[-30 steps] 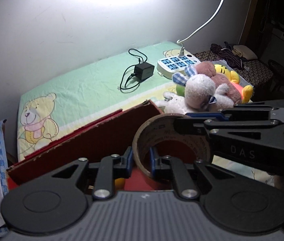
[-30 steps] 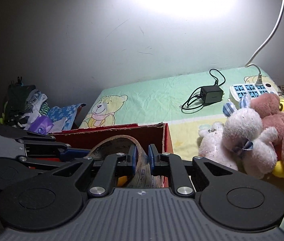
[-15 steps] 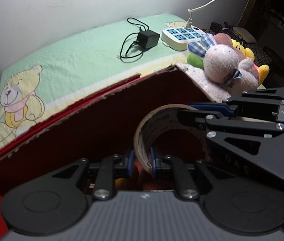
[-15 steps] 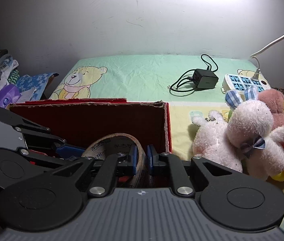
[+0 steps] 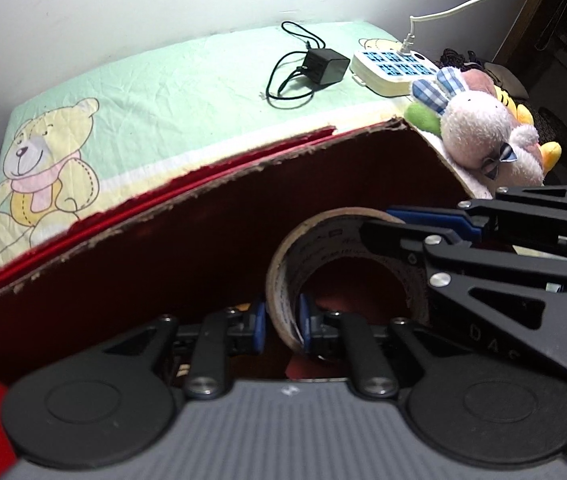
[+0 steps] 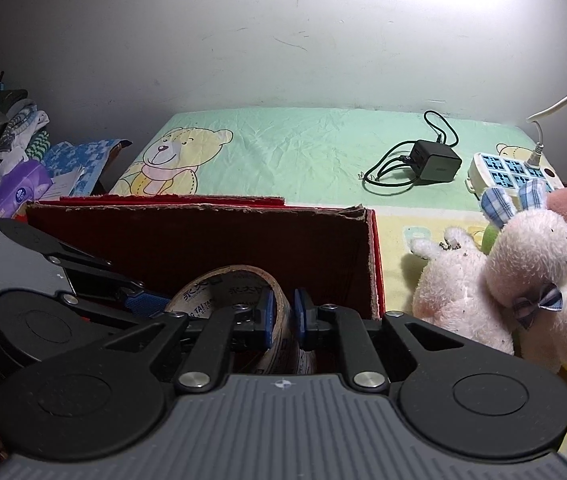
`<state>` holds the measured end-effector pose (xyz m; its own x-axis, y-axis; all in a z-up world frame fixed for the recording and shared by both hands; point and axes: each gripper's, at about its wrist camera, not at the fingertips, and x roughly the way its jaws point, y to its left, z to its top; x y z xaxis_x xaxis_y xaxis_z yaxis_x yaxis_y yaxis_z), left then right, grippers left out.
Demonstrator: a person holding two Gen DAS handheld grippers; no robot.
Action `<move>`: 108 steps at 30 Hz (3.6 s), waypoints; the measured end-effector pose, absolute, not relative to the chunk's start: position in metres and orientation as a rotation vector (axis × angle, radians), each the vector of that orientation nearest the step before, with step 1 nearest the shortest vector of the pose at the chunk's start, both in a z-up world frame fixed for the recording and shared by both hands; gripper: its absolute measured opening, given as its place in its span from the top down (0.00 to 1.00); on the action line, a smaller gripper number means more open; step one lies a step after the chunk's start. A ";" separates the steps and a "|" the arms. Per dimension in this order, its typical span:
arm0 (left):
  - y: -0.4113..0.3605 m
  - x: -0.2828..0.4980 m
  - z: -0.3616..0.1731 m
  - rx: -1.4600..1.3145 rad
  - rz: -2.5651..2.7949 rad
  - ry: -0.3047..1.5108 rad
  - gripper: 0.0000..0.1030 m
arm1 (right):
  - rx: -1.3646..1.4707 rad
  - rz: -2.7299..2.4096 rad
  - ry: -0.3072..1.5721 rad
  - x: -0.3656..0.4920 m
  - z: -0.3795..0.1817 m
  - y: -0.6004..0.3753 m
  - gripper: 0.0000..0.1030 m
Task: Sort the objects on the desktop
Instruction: 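Lift the tape roll with the right gripper and carry it over the box, then lower the tape roll into the red box and open the right gripper, then withdraw the open right gripper up out of the red box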
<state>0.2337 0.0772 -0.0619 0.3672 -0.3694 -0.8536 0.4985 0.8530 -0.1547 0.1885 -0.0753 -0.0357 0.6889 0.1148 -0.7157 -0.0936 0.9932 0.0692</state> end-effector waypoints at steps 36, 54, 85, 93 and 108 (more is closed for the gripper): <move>0.074 0.232 -0.063 0.151 -0.594 1.043 0.77 | 0.090 0.139 0.789 0.176 -0.031 -0.092 0.81; 0.070 0.228 -0.062 0.161 -0.638 1.037 0.71 | 0.006 0.143 0.830 0.198 -0.023 -0.072 0.79; 0.077 0.230 -0.059 0.110 -0.647 1.028 0.48 | 0.060 0.110 0.866 0.197 -0.018 -0.095 0.83; 0.074 0.225 -0.058 0.151 -0.626 1.001 0.48 | 0.064 0.089 0.831 0.179 -0.026 -0.092 0.86; 0.067 0.199 -0.031 0.302 -0.407 0.908 0.48 | 0.124 0.090 0.802 0.153 -0.025 -0.097 0.83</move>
<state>0.1988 0.0667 -0.0311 0.5482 -0.2126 -0.8089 0.4630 0.8826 0.0819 0.1531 -0.0972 -0.0250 0.6920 0.1280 -0.7104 -0.0336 0.9888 0.1454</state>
